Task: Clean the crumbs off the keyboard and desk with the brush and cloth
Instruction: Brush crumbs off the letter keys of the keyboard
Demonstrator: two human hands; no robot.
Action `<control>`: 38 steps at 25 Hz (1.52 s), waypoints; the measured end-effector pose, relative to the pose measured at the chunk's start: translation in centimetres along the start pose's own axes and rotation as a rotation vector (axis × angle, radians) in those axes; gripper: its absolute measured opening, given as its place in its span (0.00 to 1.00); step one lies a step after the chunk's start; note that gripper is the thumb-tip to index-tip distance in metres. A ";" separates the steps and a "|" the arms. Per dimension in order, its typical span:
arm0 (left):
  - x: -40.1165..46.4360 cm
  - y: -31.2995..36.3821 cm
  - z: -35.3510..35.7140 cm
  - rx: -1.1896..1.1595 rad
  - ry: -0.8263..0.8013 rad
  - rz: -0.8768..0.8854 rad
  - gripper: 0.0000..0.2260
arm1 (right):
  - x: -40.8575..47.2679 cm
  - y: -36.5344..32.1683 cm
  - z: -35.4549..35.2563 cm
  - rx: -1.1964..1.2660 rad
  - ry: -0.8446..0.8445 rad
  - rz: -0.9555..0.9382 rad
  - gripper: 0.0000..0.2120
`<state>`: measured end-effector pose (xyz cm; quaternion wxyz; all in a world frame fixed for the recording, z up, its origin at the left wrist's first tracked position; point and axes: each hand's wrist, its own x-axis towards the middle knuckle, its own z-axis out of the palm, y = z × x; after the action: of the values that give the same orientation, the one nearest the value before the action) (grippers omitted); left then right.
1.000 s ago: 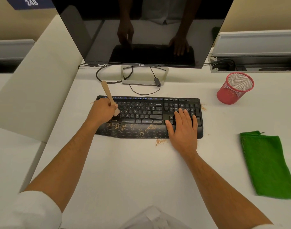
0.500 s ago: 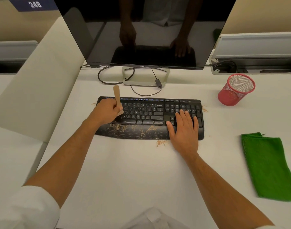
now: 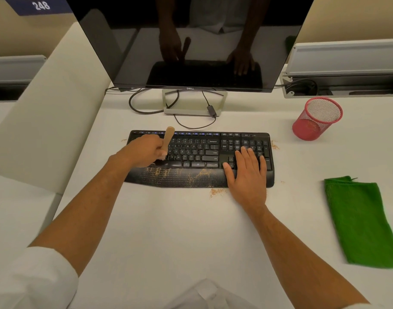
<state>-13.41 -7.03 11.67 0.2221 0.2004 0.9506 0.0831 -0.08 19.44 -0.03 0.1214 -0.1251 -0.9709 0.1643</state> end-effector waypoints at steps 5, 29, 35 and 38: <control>-0.1 -1.7 0.3 0.006 0.023 -0.025 0.08 | 0.0 0.0 0.1 -0.001 -0.002 0.000 0.30; -0.6 -1.7 0.7 -0.285 0.280 -0.238 0.08 | 0.0 -0.1 -0.1 0.002 -0.017 0.006 0.30; -0.8 -1.3 0.9 -0.165 0.073 -0.151 0.08 | 0.0 -0.1 -0.1 0.004 -0.015 0.007 0.30; -0.6 -1.7 -0.3 -0.152 -0.035 -0.126 0.08 | 0.0 0.0 -0.1 -0.004 -0.007 0.001 0.30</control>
<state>-13.62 -8.86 11.72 0.2581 0.1243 0.9482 0.1374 -0.09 19.44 0.06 0.1174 -0.1254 -0.9716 0.1627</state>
